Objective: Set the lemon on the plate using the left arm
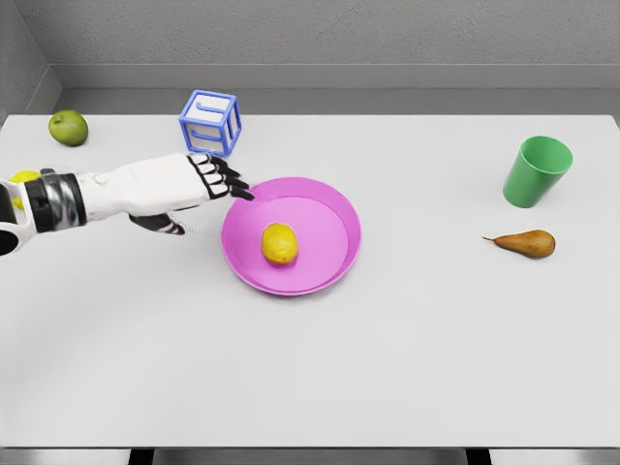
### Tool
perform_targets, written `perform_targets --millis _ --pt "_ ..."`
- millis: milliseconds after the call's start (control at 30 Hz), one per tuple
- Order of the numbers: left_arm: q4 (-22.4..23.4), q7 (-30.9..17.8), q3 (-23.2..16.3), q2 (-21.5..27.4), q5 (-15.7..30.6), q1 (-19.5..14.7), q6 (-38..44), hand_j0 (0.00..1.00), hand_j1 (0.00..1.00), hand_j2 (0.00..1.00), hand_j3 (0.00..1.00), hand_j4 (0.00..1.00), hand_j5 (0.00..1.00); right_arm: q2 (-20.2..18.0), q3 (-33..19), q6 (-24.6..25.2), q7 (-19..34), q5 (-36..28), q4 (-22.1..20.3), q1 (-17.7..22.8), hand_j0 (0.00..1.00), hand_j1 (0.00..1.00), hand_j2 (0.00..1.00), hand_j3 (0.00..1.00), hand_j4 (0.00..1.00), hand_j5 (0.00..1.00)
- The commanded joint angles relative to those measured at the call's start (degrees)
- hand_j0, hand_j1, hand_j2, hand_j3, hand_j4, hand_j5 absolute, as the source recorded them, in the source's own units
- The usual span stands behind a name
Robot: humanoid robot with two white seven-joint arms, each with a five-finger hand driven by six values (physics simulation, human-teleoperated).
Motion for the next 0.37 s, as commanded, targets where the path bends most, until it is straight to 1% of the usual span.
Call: perform_targets --millis 0,33,67,100,133,200,267,333 --pt "1.6 0.1 2.6 4.5 4.1 0.2 0.1 1.0 1.0 1.0 1.0 1.0 1.0 0.0 0.0 0.0 0.0 0.0 0.0 0.0 1.0 1.0 1.0 1.0 1.0 1.0" --pt "2.6 0.1 3.5 5.2 5.0 1.1 0.1 1.0 1.0 1.0 1.0 1.0 1.0 0.0 0.0 0.0 0.0 0.0 0.0 0.0 1.0 1.0 1.0 1.0 1.0 1.0" --pt "5.2 0.1 4.0 6.0 6.6 1.4 0.1 1.0 1.0 1.0 1.0 1.0 1.0 0.0 0.0 0.0 0.0 0.0 0.0 0.0 1.0 1.0 1.0 1.0 1.0 1.0" --pt "6.3 0.1 4.0 6.4 6.7 1.9 0.1 1.0 1.0 1.0 1.0 1.0 1.0 0.0 0.0 0.0 0.0 0.0 0.0 0.0 1.0 1.0 1.0 1.0 1.0 1.0" --pt "6.3 0.1 4.7 7.5 6.8 2.5 0.1 1.0 1.0 1.0 1.0 1.0 1.0 0.0 0.0 0.0 0.0 0.0 0.0 0.0 1.0 1.0 1.0 1.0 1.0 1.0" --pt "6.3 0.1 4.7 8.9 8.3 3.4 0.1 1.0 1.0 1.0 1.0 1.0 1.0 0.0 0.0 0.0 0.0 0.0 0.1 0.0 1.0 1.0 1.0 1.0 1.0 1.0" --pt "6.9 0.0 4.7 8.9 10.6 5.9 0.1 1.0 1.0 1.0 1.0 1.0 1.0 0.0 0.0 0.0 0.0 0.0 0.0 0.0 1.0 1.0 1.0 1.0 1.0 1.0" --pt "7.8 -0.4 4.7 8.9 10.6 6.2 0.1 1.0 1.0 1.0 1.0 1.0 1.0 0.0 0.0 0.0 0.0 0.0 0.0 0.0 1.0 1.0 1.0 1.0 1.0 1.0"
